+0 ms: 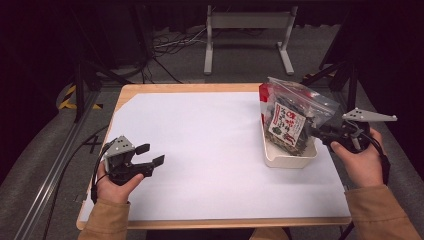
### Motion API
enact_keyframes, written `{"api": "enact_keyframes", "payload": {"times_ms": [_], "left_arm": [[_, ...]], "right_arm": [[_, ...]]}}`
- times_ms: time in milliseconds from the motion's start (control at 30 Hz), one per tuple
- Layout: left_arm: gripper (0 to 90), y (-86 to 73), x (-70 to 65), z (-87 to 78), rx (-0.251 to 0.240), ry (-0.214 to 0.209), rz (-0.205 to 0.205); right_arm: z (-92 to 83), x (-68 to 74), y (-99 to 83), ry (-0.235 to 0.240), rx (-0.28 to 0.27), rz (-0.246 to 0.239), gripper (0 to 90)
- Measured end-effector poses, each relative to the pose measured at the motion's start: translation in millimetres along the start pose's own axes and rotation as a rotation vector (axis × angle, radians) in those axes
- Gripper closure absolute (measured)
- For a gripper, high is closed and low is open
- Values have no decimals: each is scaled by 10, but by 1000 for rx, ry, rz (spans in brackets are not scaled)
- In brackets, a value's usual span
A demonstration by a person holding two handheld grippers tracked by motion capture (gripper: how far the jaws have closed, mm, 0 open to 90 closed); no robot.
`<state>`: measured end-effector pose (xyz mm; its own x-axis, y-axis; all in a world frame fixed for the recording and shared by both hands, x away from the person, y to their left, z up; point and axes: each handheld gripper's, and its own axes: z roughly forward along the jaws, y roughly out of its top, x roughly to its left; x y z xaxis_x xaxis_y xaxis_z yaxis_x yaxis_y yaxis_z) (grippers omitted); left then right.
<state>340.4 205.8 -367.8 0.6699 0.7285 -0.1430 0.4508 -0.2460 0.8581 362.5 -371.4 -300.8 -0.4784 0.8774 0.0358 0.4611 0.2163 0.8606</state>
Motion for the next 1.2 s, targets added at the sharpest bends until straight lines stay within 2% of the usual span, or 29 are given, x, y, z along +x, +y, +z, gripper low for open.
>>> {"api": "enact_keyframes", "payload": {"times_ms": [167,300,567,733,800,833,867,1000,1200], "left_arm": [[304,-7,-12,-54,-10,-8,10],[301,-19,-15,-86,-15,-11,18],[295,-71,-21,-161,-15,-12,49],[288,-99,-53,-200,-18,-28,78],[288,-103,-60,-204,-20,-32,82],[288,-113,-71,-211,-23,-44,93],[288,-113,-71,-211,-23,-44,93],[287,-120,-99,-219,-29,-53,116],[285,-138,-115,-234,-39,-64,124]], "right_arm": [[-111,53,-41,8,-33,-10,525],[-166,125,-103,2,-38,-29,489],[-242,258,-175,1,-71,-59,465],[-280,403,-187,61,-104,-119,435],[-275,428,-190,71,-106,-127,428],[-251,471,-208,101,-120,-151,409],[-251,471,-208,101,-120,-151,409],[-176,543,-285,153,-141,-172,399],[-68,608,-362,204,-148,-179,386]]}}
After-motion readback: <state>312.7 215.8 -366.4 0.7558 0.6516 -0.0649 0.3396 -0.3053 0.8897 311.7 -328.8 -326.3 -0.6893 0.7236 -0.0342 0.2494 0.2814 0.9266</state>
